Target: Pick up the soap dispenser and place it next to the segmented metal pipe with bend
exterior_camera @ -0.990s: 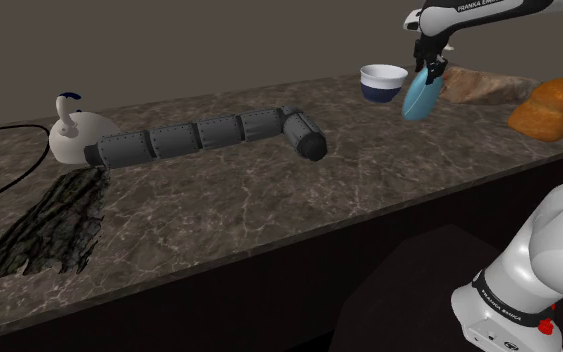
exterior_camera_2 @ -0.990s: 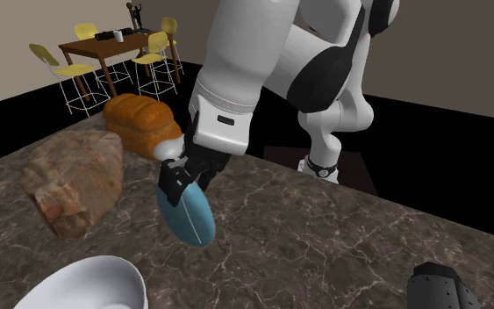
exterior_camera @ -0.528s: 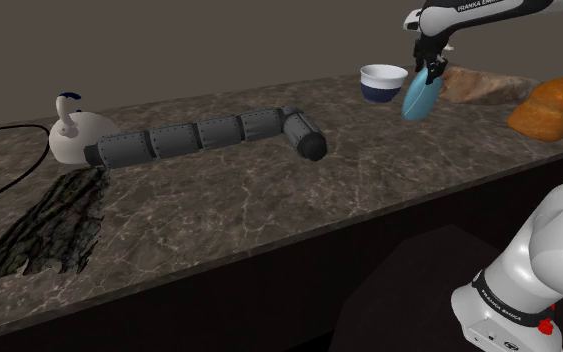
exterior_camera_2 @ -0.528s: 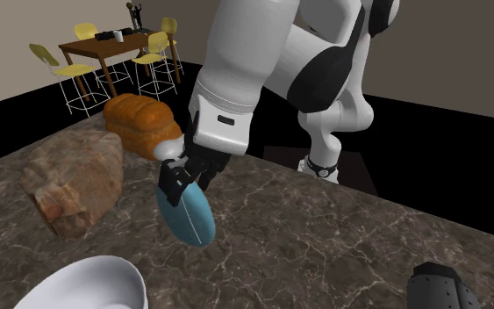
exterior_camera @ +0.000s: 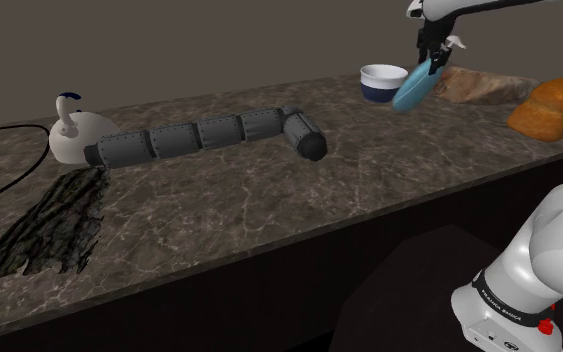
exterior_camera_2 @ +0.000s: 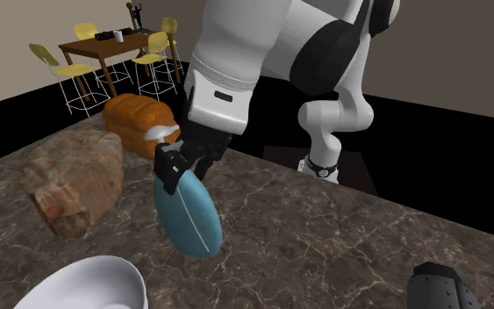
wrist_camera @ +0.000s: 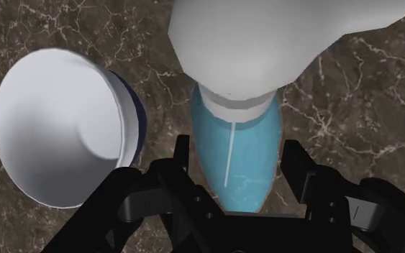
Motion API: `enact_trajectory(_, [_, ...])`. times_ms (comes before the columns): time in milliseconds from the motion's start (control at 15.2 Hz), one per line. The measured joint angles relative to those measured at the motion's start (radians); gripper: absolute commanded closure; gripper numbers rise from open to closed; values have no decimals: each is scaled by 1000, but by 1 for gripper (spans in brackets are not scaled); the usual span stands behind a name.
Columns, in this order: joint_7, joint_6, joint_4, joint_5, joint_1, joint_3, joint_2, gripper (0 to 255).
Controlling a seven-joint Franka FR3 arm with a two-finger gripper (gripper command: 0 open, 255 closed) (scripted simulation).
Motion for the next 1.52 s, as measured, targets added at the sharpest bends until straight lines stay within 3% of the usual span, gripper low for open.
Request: enact_trajectory(1518, [-121,-291,380,81,6,-5,81,255])
